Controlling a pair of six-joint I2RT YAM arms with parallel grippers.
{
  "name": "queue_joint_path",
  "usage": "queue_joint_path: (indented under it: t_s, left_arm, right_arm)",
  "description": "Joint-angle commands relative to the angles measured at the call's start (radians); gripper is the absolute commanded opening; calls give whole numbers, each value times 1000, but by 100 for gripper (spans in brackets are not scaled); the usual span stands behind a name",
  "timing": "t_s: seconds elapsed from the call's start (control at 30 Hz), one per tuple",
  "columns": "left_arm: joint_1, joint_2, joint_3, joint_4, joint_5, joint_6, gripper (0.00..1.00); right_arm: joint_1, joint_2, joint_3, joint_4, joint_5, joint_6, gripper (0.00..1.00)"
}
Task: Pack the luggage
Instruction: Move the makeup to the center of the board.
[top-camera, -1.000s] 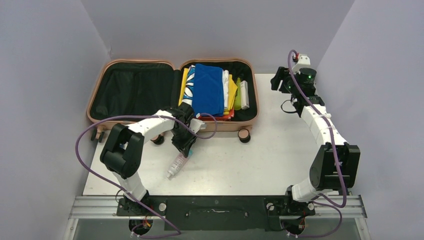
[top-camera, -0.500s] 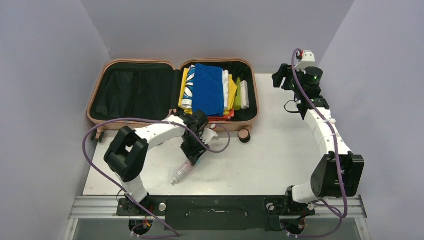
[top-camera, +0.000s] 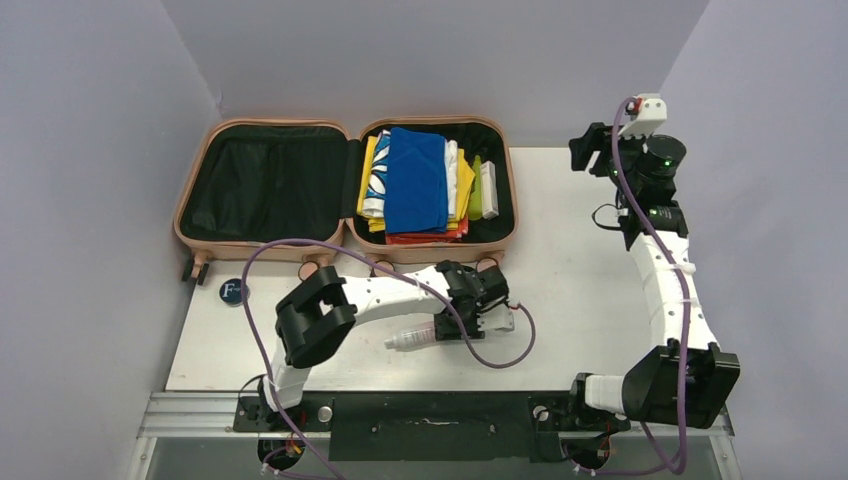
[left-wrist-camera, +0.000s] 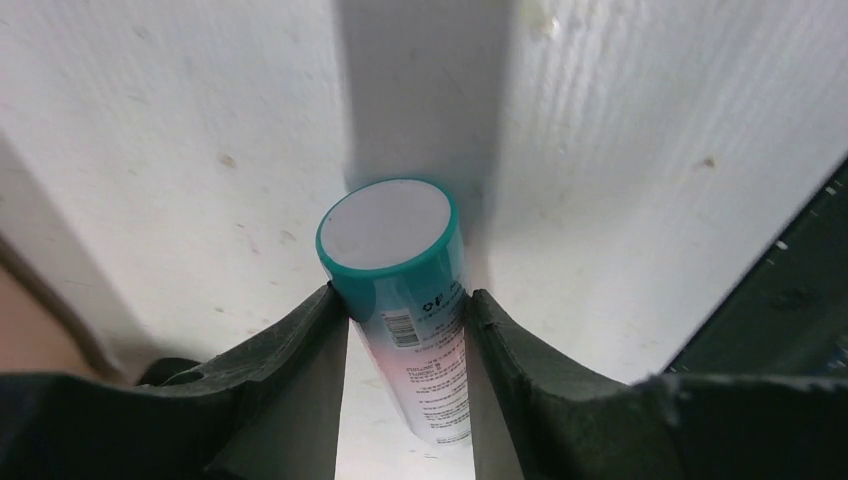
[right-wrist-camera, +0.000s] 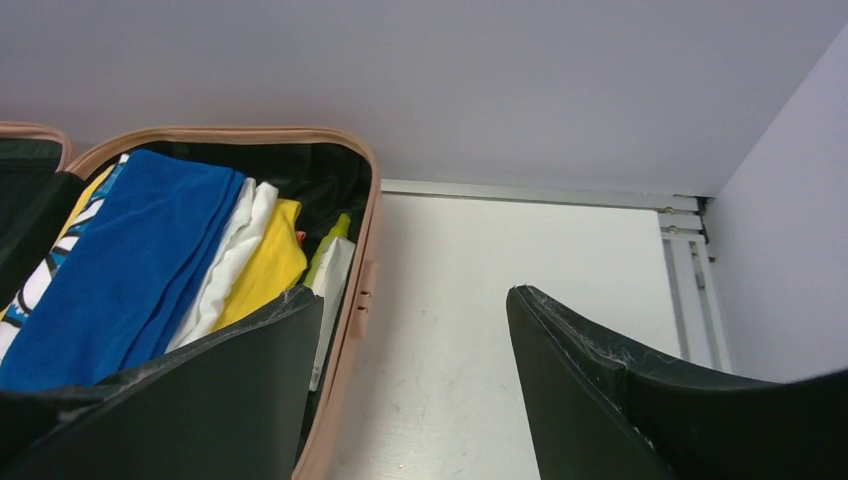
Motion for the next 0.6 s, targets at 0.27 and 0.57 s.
queue_joint_path:
  t_s: [0.27,0.57]
  left_arm:
    - [-61,5,61,202,-284,136,98]
    - [9,-360,37,152,-288,164,96]
  right_arm:
    - [-69,-19,131,-133,-196,-132,79]
    - [-31,12,175,-433,-452,-510,83]
